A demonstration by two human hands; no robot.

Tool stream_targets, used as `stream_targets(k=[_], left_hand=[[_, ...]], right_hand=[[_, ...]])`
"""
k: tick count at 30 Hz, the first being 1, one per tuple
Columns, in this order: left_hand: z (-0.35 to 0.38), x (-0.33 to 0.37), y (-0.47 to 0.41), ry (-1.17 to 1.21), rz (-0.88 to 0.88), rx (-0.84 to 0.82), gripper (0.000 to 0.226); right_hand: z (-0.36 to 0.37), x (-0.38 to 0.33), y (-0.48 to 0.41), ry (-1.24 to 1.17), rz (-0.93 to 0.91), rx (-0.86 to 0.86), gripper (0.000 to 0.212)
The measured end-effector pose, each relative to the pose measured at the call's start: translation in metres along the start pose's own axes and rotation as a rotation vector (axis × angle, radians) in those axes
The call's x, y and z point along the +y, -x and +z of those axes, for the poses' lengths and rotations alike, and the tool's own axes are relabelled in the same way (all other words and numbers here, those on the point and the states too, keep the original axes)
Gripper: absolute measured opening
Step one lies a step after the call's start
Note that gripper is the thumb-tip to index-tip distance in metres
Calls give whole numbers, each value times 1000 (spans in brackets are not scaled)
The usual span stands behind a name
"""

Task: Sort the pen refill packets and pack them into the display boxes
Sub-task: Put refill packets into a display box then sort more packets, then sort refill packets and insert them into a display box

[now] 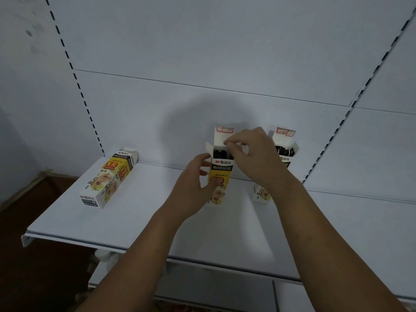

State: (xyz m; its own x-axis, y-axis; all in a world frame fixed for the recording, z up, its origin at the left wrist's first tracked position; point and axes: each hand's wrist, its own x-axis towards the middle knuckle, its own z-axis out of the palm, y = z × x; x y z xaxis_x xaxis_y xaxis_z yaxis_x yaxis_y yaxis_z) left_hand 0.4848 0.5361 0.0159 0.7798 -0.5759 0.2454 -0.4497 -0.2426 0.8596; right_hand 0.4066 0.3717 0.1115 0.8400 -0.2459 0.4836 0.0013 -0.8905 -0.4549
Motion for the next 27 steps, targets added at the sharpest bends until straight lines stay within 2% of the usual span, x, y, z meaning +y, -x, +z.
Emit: stream_targets(k=[2, 5, 8, 11, 14, 19, 27], left_hand=[[0, 0, 2, -12, 3, 1, 68], [-6, -1, 8, -40, 23, 28, 68], [-18, -5, 25, -131, 71, 116, 55], [-28, -10, 43, -241, 154, 128, 44], [-27, -8, 50, -292, 245, 68, 48], [2, 18, 57, -341, 372, -42, 44], [96, 100, 87, -414, 544, -207, 47]], right_hand=[[2, 1, 4, 29, -34, 5, 21], [-1, -3, 13, -49, 17, 85, 20], [-6, -9, 33, -64, 59, 157, 18], [-12, -10, 59, -90, 110, 207, 19], [-14, -10, 87, -36, 156, 236, 20], [-22, 1, 142, 92, 209, 162, 22], [-98, 42, 248, 180, 363, 190, 28]])
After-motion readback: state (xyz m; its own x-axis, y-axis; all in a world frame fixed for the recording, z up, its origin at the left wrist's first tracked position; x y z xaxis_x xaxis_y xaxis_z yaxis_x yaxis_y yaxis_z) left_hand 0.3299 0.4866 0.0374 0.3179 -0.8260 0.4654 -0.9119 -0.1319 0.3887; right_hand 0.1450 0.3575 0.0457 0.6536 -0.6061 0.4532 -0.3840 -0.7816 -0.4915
